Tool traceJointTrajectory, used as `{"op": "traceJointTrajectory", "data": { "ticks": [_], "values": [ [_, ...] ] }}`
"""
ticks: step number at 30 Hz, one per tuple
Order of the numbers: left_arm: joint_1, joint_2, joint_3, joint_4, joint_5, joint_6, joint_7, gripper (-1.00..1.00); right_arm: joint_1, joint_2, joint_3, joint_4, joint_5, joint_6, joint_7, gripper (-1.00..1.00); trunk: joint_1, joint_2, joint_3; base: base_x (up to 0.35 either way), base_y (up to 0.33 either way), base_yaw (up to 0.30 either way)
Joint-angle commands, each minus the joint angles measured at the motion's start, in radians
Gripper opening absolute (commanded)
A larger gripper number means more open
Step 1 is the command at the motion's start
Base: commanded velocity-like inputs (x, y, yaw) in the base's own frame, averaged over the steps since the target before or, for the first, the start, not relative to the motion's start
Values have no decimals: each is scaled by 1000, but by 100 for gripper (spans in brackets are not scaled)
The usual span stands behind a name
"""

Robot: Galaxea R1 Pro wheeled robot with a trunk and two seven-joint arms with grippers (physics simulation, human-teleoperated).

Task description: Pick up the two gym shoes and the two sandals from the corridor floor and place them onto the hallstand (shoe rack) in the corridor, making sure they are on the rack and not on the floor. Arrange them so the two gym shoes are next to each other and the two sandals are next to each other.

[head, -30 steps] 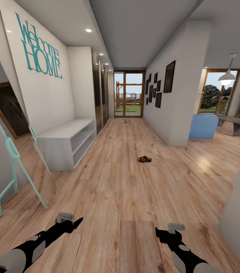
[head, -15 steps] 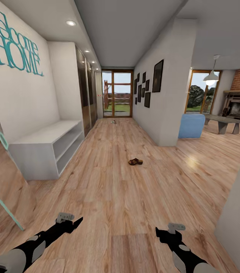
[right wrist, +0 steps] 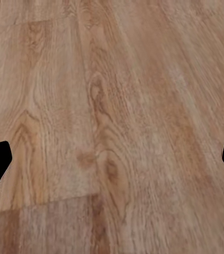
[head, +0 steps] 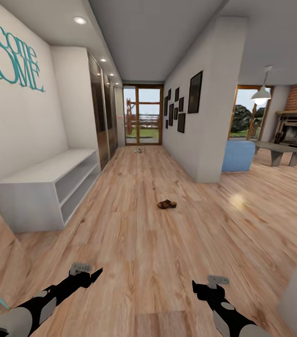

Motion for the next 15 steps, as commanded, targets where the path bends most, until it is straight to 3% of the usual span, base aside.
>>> {"op": "traceJointTrajectory", "data": {
  "ticks": [1, 15],
  "values": [
    [-1, 0, -8, 1, 9, -4, -3, 100, -1, 0, -5, 1, 3, -4, 0, 100, 0, 0, -1, 348, 0, 0],
    [-1, 0, -8, 1, 9, -4, -3, 100, -1, 0, -5, 1, 3, -4, 0, 100, 0, 0, -16, 348, 0, 0]
  ]
}}
